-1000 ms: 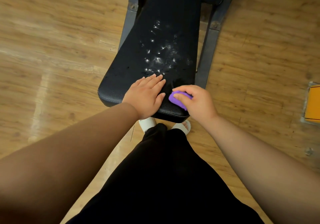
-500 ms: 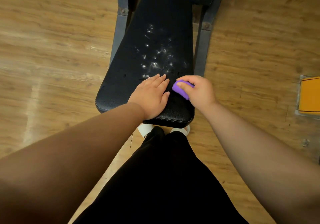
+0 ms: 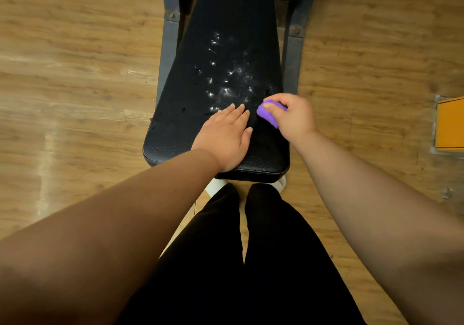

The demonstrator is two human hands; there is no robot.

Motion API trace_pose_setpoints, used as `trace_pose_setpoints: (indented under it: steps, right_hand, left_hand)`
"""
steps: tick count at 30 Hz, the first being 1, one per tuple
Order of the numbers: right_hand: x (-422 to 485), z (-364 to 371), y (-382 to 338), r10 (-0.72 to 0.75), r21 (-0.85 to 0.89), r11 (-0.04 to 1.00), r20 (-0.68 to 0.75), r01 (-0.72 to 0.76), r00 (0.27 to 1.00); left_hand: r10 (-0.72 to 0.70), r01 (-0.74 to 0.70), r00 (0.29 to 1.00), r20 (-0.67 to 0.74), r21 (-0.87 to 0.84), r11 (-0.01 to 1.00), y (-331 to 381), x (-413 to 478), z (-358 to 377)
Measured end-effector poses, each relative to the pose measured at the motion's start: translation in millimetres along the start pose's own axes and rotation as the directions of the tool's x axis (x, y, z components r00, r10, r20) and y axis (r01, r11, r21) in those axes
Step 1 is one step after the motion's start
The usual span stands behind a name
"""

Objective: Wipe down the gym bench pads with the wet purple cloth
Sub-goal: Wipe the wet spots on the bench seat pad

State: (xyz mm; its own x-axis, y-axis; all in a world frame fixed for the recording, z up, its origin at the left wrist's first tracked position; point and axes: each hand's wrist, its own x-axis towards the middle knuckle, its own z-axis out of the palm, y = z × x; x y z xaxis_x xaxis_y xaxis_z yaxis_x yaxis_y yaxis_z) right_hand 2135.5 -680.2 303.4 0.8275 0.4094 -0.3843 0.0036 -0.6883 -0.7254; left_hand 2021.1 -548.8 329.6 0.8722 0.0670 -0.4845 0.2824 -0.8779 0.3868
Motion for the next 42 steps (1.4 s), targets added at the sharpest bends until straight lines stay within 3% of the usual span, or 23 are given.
trace_pose_setpoints:
  steps: [6, 13, 21, 27, 34, 38, 42]
  right_hand:
    - [-41, -2, 11, -0.05, 0.036, 0.998, -0.018, 0.05, 0.999]
    - [21, -2, 6, 0.025, 0.014, 1.0, 0.003, -0.025, 1.0]
    - [-11, -7, 17, -0.029, 0.085, 0.996, 0.026, 0.027, 0.999]
    - [20, -5, 7, 0.088, 0.13, 0.988, 0.002, -0.088, 0.996]
    - [0, -9, 21, -0.028, 0.095, 0.995, 0.063, 0.022, 0.998]
    - [35, -5, 11, 0.036, 0.111, 0.993, 0.043, -0.04, 0.998]
    - [9, -8, 19, 0.047, 0.153, 0.987, 0.047, -0.054, 0.998]
  left_hand:
    - [-0.006, 0.006, 1.0, -0.002, 0.016, 1.0, 2, 1, -1]
    - [-0.015, 0.015, 1.0, -0.021, 0.012, 1.0, 2, 0, 0]
    - [-0.05, 0.05, 0.999, -0.004, 0.021, 0.999, 4, 1, 0]
    - [-0.088, 0.088, 0.996, 0.019, 0.042, 0.995, 6, 2, -1]
    - [-0.134, 0.134, 0.991, -0.007, 0.029, 0.991, 10, 7, -3]
    - [-0.186, 0.186, 0.982, -0.037, 0.011, 0.982, 16, 26, -4]
    - [-0.208, 0.208, 0.978, -0.005, 0.048, 0.977, 15, 36, 1]
